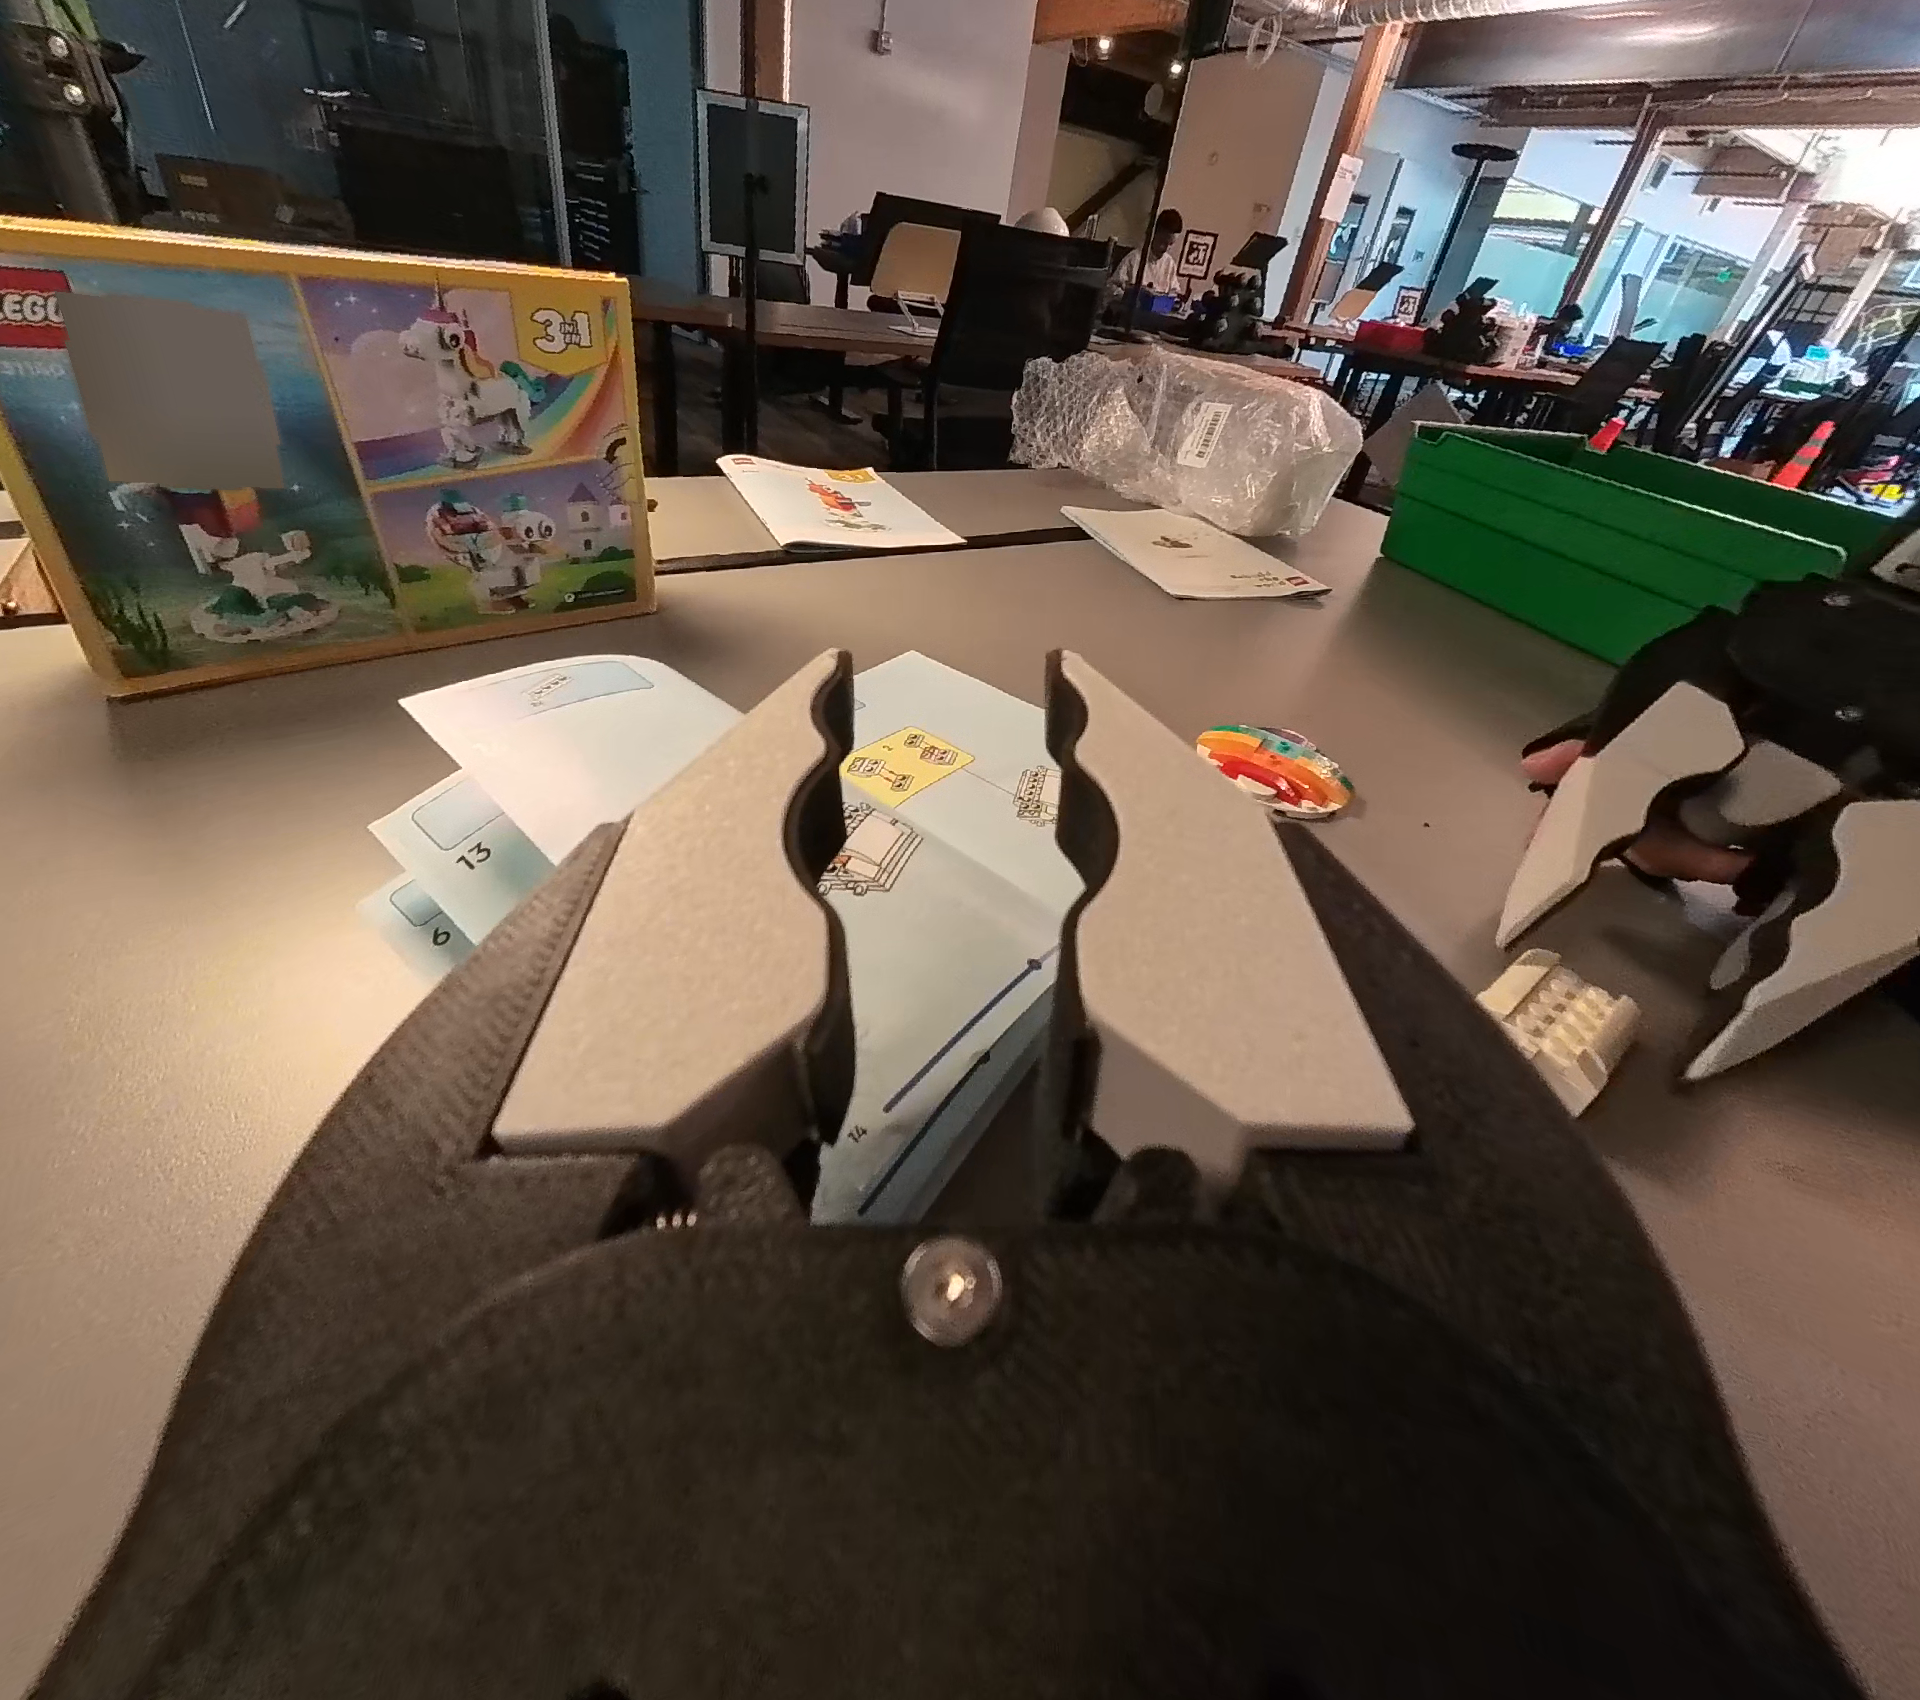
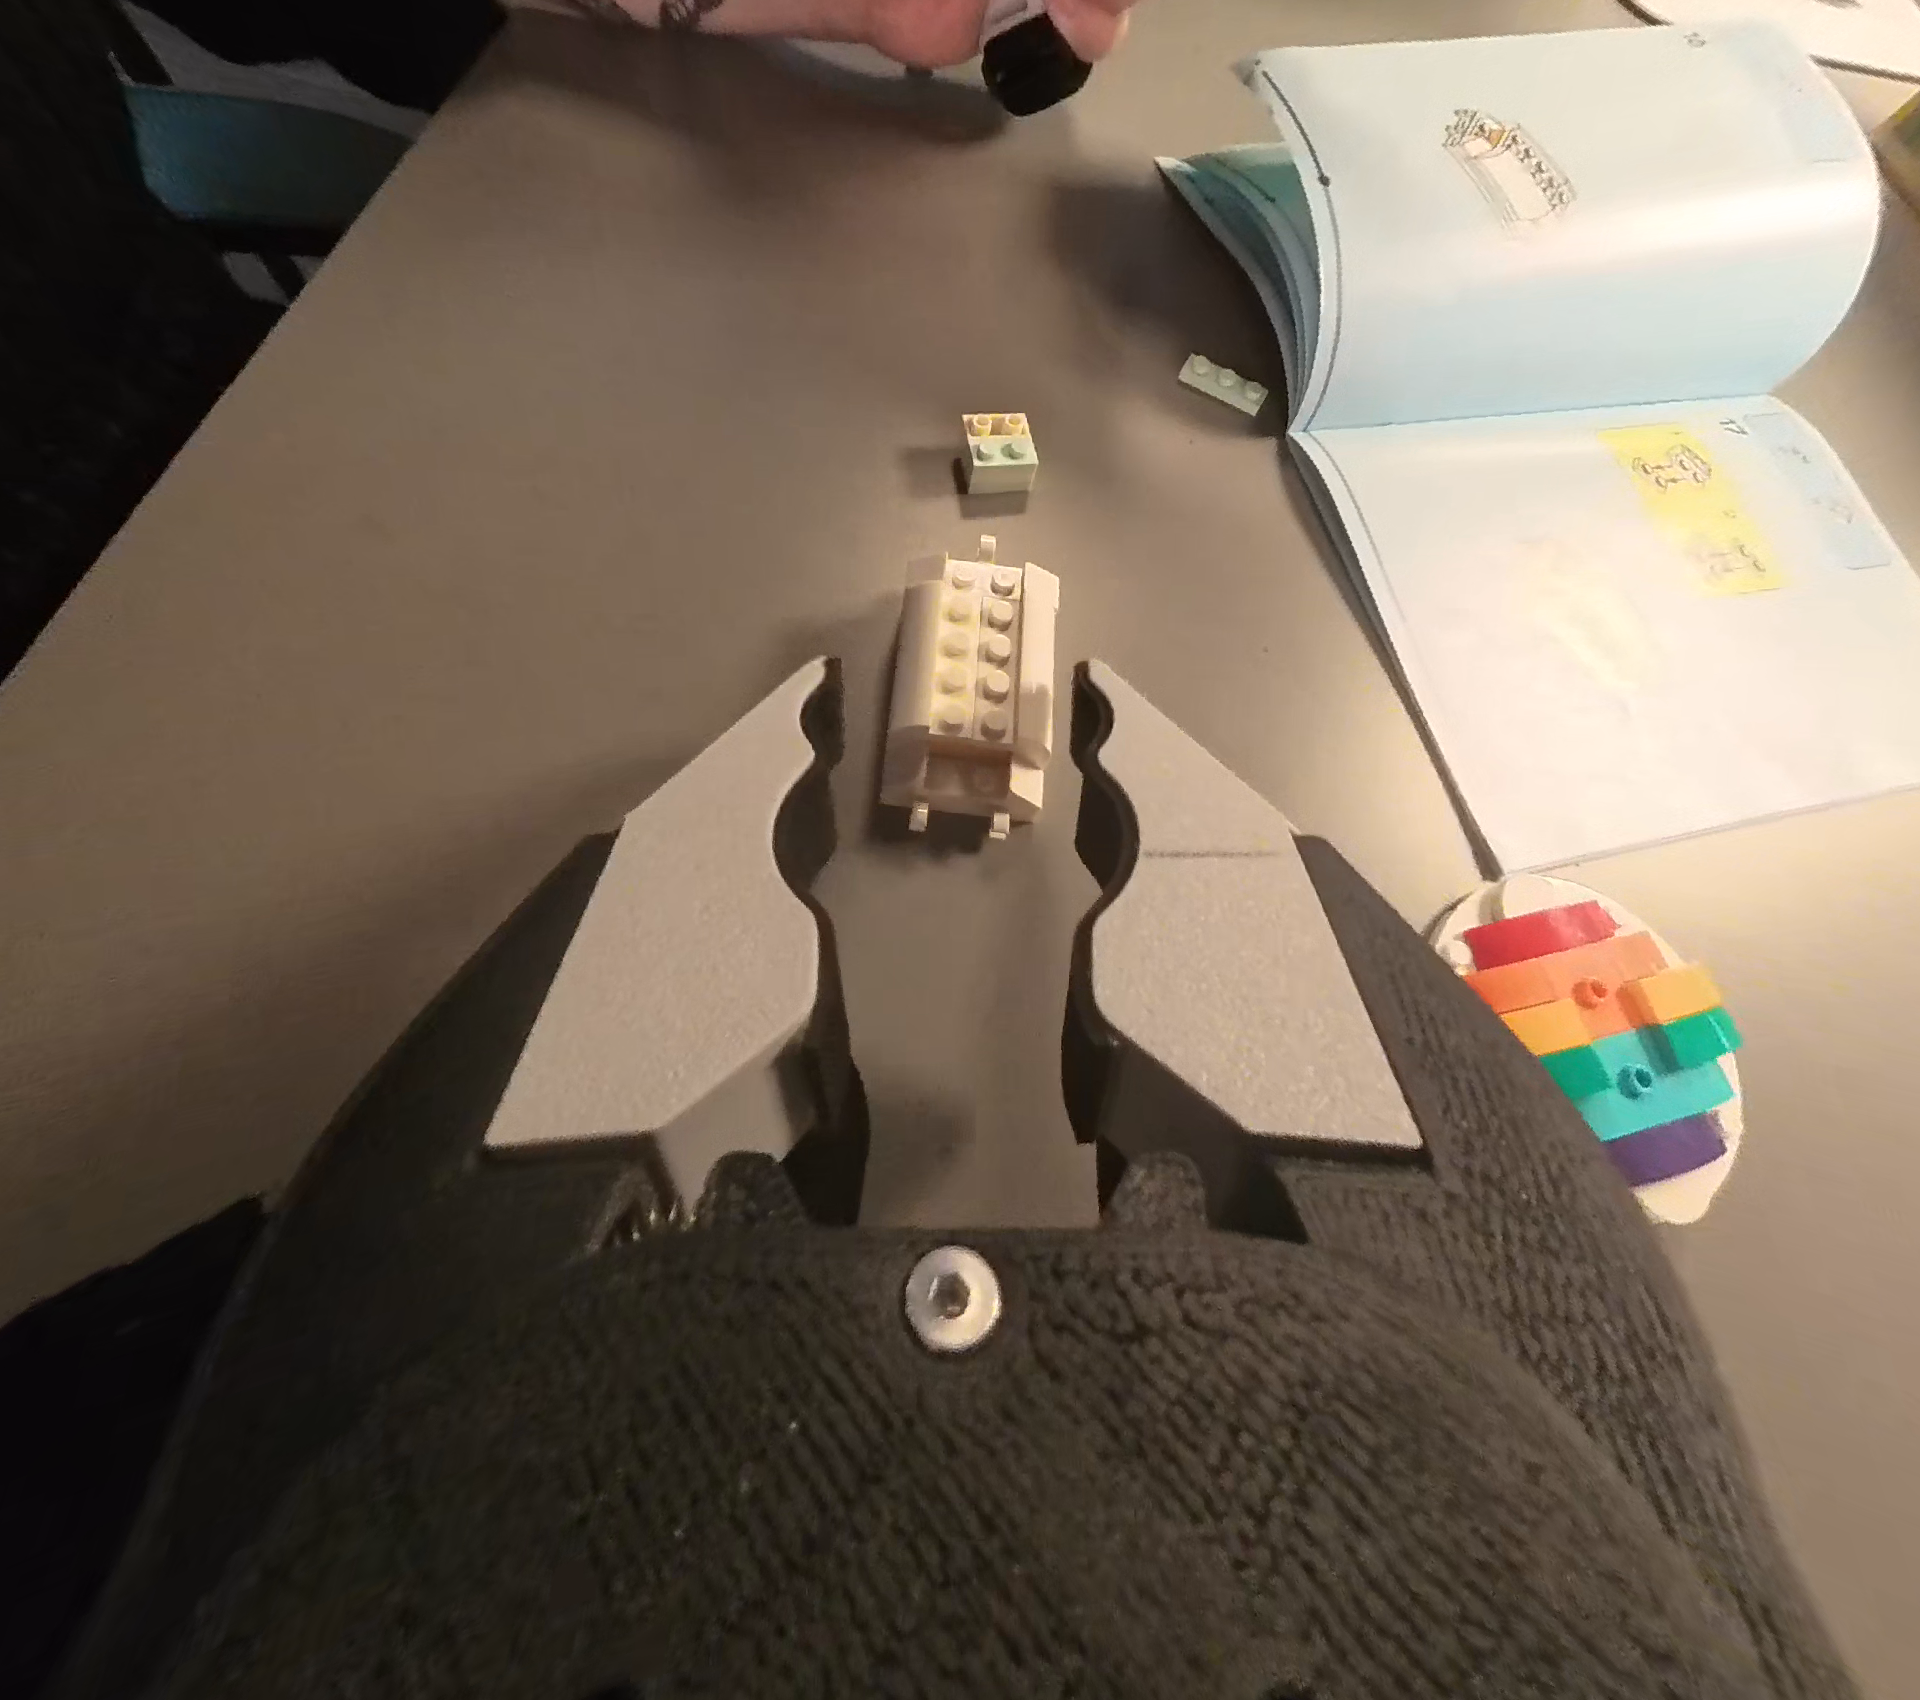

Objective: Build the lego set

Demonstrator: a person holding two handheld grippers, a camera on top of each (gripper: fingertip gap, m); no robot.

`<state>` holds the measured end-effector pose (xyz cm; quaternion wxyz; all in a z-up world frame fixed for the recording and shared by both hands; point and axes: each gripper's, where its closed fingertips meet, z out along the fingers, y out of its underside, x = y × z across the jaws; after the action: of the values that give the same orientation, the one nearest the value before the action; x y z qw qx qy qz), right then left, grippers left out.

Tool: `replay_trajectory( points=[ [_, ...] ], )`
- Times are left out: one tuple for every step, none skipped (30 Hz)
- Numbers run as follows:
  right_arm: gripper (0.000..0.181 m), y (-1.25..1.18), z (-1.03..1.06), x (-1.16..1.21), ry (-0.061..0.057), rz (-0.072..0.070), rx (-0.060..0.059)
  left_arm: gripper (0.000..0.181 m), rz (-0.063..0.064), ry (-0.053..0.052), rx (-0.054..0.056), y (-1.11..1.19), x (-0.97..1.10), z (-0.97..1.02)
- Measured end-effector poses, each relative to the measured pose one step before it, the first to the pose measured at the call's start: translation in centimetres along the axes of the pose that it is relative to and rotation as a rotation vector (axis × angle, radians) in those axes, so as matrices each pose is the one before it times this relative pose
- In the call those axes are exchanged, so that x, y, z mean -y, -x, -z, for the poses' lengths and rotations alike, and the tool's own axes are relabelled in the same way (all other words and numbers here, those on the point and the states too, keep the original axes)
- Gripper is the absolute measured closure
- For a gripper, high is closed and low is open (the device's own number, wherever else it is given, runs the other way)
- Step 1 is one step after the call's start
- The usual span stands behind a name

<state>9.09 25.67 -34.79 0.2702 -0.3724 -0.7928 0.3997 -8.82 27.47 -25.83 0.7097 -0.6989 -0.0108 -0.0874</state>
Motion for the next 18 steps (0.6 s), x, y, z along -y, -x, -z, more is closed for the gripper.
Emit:
replay_trajectory(
  points=[
    [0.139, 0.001, -0.076, -0.099, 0.008, 0.004, -0.0031, 0.146, 0.0004, -0.0002, 0.0001, 0.008, 0.005, -0.001],
    [0.139, -0.011, -0.067, -0.087, 0.0072, 0.0025, -0.0034, 0.146, 0.001, -0.0005, 0.0002, 0.016, 0.009, -0.001],
    [0.14, -0.013, -0.051, -0.068, 0.0062, 0.0009, -0.0025, 0.146, 0.0015, -0.0004, -0.0002, 0.017, 0.0, 0.001],
    [0.141, -0.029, -0.055, -0.057, 0.0049, -0.0003, -0.002, 0.146, 0.0012, 0.0007, -0.0006, -0.005, -0.019, -0.004],
    [0.141, -0.04, -0.024, -0.047, 0.0039, -0.0013, -0.0022, 0.146, 0.0002, 0.0016, 0.0002, 0.005, -0.032, -0.018],
    [0.142, -0.04, -0.03, -0.035, 0.003, -0.0017, -0.0024, 0.146, -0.0001, 0.0017, 0.0007, 0.004, -0.036, -0.009],
    [0.142, -0.056, -0.014, -0.03, 0.0024, -0.0016, -0.0027, 0.146, -0.0002, 0.0009, -0.0008, -0.015, -0.025, -0.014],
    [0.143, -0.018, -0.02, -0.014, 0.0016, -0.0006, -0.0011, 0.146, -0.0003, 0.0008, -0.0012, -0.023, -0.013, -0.015],
    [0.143, -0.004, -0.007, -0.019, 0.0014, -0.0001, -0.0006, 0.146, -0.0012, 0.0004, 0.0008, 0.0, -0.008, 0.001],
    [0.143, -0.02, -0.013, -0.018, 0.0015, 0.0, -0.0013, 0.146, -0.0008, -0.0001, 0.0003, 0.01, 0.001, -0.001],
    [0.144, -0.008, -0.01, -0.018, 0.0016, 0.0003, -0.0013, 0.146, 0.0005, -0.0006, -0.0009, -0.007, 0.009, 0.007],
    [0.145, -0.027, -0.02, -0.018, 0.0022, 0.0002, -0.0019, 0.146, 0.0007, -0.001, -0.0006, 0.005, 0.017, 0.005],
    [0.146, -0.049, -0.015, -0.043, 0.0031, -0.0006, -0.0034, 0.146, 0.0012, -0.001, -0.0004, 0.004, 0.017, 0.005],
    [0.148, -0.037, -0.027, -0.034, 0.003, -0.0004, -0.0027, 0.146, 0.0009, -0.0002, -0.0003, 0.009, 0.006, 0.011],
    [0.149, -0.028, -0.021, -0.016, 0.0021, -0.0004, -0.0023, 0.146, 0.0, 0.0007, 0.0003, 0.005, -0.009, -0.005],
    [0.15, -0.081, -0.011, -0.021, 0.0012, -0.0021, -0.0046, 0.146, -0.0003, 0.0003, -0.0002, -0.01, -0.005, -0.009],
    [0.15, -0.126, 0.01, -0.014, 0.0009, -0.0045, -0.007, 0.146, -0.0003, 0.0, -0.0004, -0.014, -0.002, -0.001],
    [0.15, -0.196, -0.001, -0.009, 0.0009, -0.0059, -0.0114, 0.146, -0.0004, 0.0008, -0.0005, -0.011, -0.013, -0.015]
  ],
)
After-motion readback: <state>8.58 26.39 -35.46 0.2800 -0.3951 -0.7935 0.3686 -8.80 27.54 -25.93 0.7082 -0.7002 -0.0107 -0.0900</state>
